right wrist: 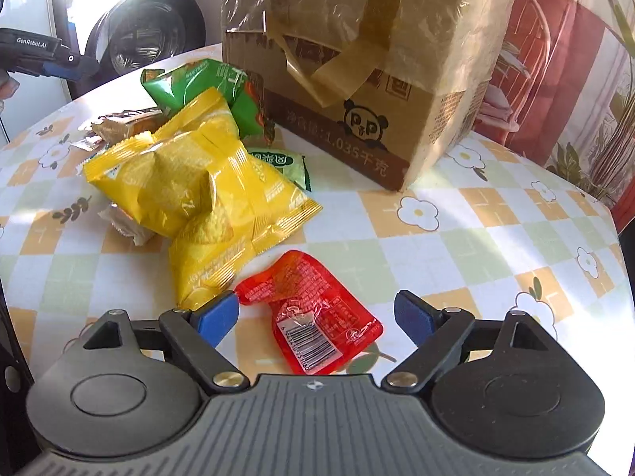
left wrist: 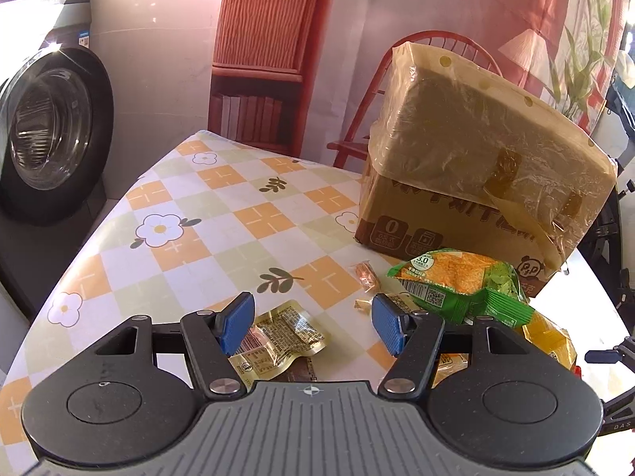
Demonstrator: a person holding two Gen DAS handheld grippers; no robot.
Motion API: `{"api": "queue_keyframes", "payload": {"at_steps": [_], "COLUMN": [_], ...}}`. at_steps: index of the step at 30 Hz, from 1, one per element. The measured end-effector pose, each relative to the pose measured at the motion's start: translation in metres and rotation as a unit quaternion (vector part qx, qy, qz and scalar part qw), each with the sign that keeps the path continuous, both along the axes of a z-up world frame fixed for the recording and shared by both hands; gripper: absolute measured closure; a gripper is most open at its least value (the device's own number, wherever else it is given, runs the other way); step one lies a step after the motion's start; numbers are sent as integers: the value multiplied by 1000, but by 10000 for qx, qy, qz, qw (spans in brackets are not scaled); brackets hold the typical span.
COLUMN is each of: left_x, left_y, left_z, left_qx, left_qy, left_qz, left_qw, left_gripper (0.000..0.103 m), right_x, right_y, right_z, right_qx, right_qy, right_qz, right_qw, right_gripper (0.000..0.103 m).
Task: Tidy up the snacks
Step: 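Grasp another red packet with the right tool while the left tool reaches a gold foil packet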
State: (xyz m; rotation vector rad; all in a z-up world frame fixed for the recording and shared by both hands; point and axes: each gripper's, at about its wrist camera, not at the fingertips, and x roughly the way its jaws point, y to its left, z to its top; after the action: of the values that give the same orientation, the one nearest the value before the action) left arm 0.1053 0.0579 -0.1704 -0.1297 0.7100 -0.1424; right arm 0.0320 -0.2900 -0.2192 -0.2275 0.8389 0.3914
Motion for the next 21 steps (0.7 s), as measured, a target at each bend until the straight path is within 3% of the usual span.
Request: {"api": "queue_keyframes", "payload": {"at_steps": [2,9,15,17,19,21], "left_x": [-1,1,1,2,3,3], "left_y": [-6,-10,-8,-8,-9,-9], "left_z": [-2,-8,-14,-17,-19,-20], "left_qx": [8,51,26,19,26,20], "left_qy": [24,93,195,233,260,267], "left_qz": [-45,-66,8,4,-12,-27], "left_qw": [10000,9999,9998,9997,9997,9996], "left_gripper": [36,36,36,36,36,36], "right_x": [4,22,14,8,4,2], "right_y": [-2,-2,6,7,7,8], "right_z": [-7,-12,-12,-12,-12,-11], "right_qx": [-70,473,592,630,667,683], "right_qy": [68,89,-52,-128,-220,-261], "right_qz": [-4,-258,-502,-632,-806,-923], "right_qw": [10000,9985,9970,9959,9943,9930], "right_gripper": [16,27,31,35,49,51]}}
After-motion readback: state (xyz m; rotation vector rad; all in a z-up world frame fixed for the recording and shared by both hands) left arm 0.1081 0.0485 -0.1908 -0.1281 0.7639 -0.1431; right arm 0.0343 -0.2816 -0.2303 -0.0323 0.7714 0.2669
